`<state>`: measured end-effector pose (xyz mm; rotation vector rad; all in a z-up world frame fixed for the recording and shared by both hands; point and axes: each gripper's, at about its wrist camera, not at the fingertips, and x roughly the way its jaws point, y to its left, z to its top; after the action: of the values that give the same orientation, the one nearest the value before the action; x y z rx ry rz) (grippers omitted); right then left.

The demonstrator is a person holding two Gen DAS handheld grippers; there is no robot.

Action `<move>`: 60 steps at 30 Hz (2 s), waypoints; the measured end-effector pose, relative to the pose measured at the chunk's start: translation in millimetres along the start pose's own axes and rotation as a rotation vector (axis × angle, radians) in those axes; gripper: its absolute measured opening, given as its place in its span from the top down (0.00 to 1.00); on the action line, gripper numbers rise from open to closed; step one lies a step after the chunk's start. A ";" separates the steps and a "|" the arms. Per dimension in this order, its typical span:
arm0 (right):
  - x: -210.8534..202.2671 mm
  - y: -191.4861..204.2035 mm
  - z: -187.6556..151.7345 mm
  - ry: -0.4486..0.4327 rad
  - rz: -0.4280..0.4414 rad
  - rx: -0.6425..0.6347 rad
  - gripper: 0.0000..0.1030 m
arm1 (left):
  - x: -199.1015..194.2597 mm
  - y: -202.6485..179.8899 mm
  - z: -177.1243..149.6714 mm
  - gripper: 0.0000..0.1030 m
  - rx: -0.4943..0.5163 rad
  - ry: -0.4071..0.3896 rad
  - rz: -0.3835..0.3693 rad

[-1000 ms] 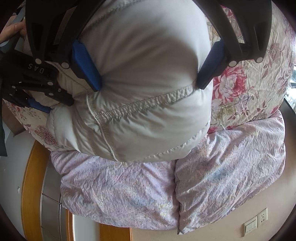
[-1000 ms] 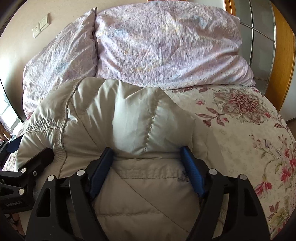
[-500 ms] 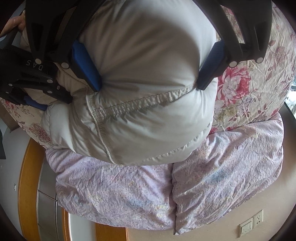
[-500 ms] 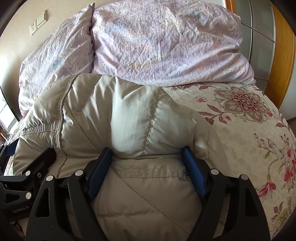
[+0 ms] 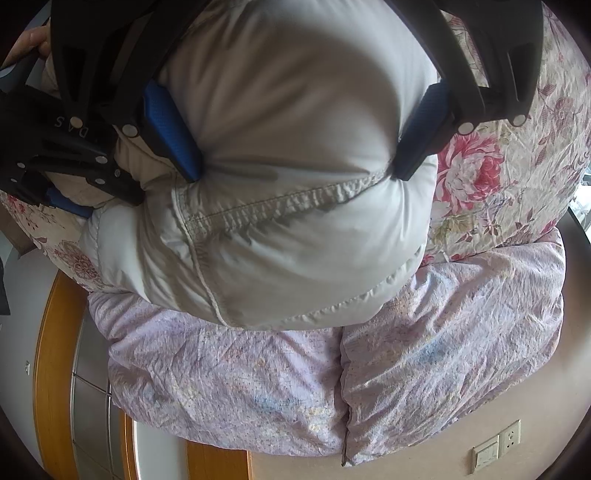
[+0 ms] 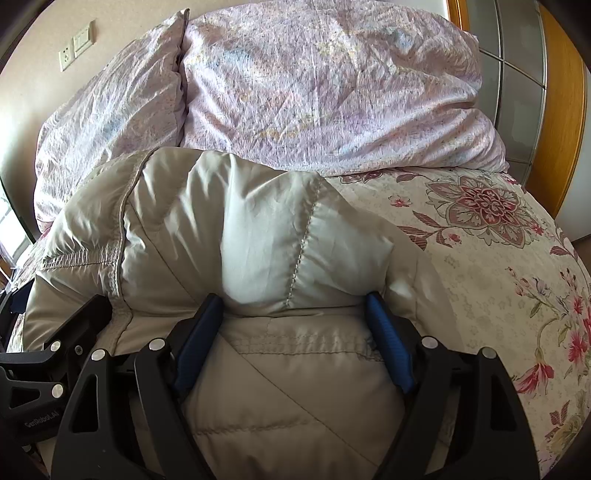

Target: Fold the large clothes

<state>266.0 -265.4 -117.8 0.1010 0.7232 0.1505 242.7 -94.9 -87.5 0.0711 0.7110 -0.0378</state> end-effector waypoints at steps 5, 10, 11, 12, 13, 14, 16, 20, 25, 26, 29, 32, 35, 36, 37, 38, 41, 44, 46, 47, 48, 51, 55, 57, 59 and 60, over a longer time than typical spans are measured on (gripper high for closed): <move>0.8 -0.9 0.3 0.000 0.008 0.004 0.23 | 0.2 -0.7 -0.3 0.02 -0.002 -0.006 0.004; -2.2 0.7 5.7 0.028 -0.005 0.004 0.19 | -6.3 2.3 4.8 0.02 -0.002 0.009 -0.009; -4.8 0.0 8.9 0.050 -0.004 0.014 0.18 | -8.5 4.7 6.5 0.02 -0.008 0.018 -0.021; -8.6 -1.6 12.0 0.073 0.003 0.029 0.18 | -13.8 10.9 9.5 0.02 -0.025 0.031 -0.050; -12.4 -3.1 13.3 0.088 0.013 0.041 0.18 | -17.6 15.6 11.3 0.02 -0.043 0.037 -0.070; -19.2 -6.4 16.2 0.103 0.034 0.058 0.18 | -23.0 23.3 13.7 0.02 -0.071 0.044 -0.095; -37.4 -17.1 20.9 0.108 0.080 0.097 0.18 | -34.5 39.9 18.5 0.02 -0.123 0.045 -0.148; -65.5 -44.1 28.3 0.099 0.101 0.150 0.01 | -56.2 67.0 28.4 0.02 -0.148 0.028 -0.183; -56.5 -84.3 26.5 0.205 0.183 0.273 0.01 | -58.6 80.1 31.4 0.02 -0.127 0.069 -0.225; -47.7 -91.6 23.7 0.243 0.219 0.306 0.01 | -57.3 81.1 29.9 0.02 -0.126 0.078 -0.233; -28.7 -101.7 15.6 0.320 0.275 0.379 0.01 | -49.1 84.7 23.9 0.02 -0.149 0.125 -0.276; -14.0 -110.3 6.8 0.379 0.352 0.468 0.01 | -37.2 90.1 17.5 0.02 -0.189 0.177 -0.320; -3.7 -112.2 2.2 0.411 0.412 0.513 0.01 | -27.2 95.3 11.4 0.02 -0.221 0.214 -0.350; -0.7 -111.4 1.4 0.420 0.427 0.515 0.01 | -25.5 96.0 9.9 0.02 -0.229 0.219 -0.359; 2.4 -110.7 0.6 0.429 0.449 0.521 0.01 | -22.9 97.0 8.1 0.02 -0.239 0.227 -0.376; 5.7 -109.7 -0.7 0.442 0.474 0.530 0.01 | -21.0 97.3 7.2 0.02 -0.246 0.231 -0.391; 15.2 -107.9 -7.8 0.493 0.525 0.549 0.01 | -16.0 96.9 4.8 0.02 -0.260 0.247 -0.424; 19.6 -107.7 -10.0 0.506 0.545 0.554 0.01 | -12.8 94.7 2.7 0.02 -0.258 0.250 -0.431; 20.8 -104.9 -10.5 0.513 0.567 0.541 0.01 | -11.6 94.1 2.1 0.02 -0.257 0.249 -0.434; 23.0 -102.9 -8.9 0.516 0.570 0.532 0.01 | -11.0 93.9 2.0 0.02 -0.254 0.248 -0.435; 23.3 -101.3 -7.9 0.520 0.574 0.521 0.01 | -10.3 93.9 2.4 0.02 -0.252 0.249 -0.433; 24.9 -98.2 -5.4 0.535 0.580 0.503 0.01 | -9.9 92.9 1.9 0.02 -0.243 0.246 -0.424; 27.6 -98.0 -4.2 0.539 0.585 0.507 0.01 | -9.8 91.8 2.6 0.02 -0.240 0.243 -0.420; 32.7 -93.2 -0.6 0.538 0.585 0.511 0.01 | -9.9 91.9 2.5 0.02 -0.239 0.243 -0.420; 33.3 -95.0 -0.7 0.538 0.587 0.513 0.01 | -9.8 91.7 2.5 0.02 -0.240 0.244 -0.421; 33.5 -95.6 -1.0 0.537 0.590 0.514 0.01 | -10.1 91.7 2.4 0.02 -0.239 0.243 -0.421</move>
<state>299.9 -353.6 -154.1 0.7909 1.2442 0.5673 241.9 -3.6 -74.3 -0.3090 0.9594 -0.3509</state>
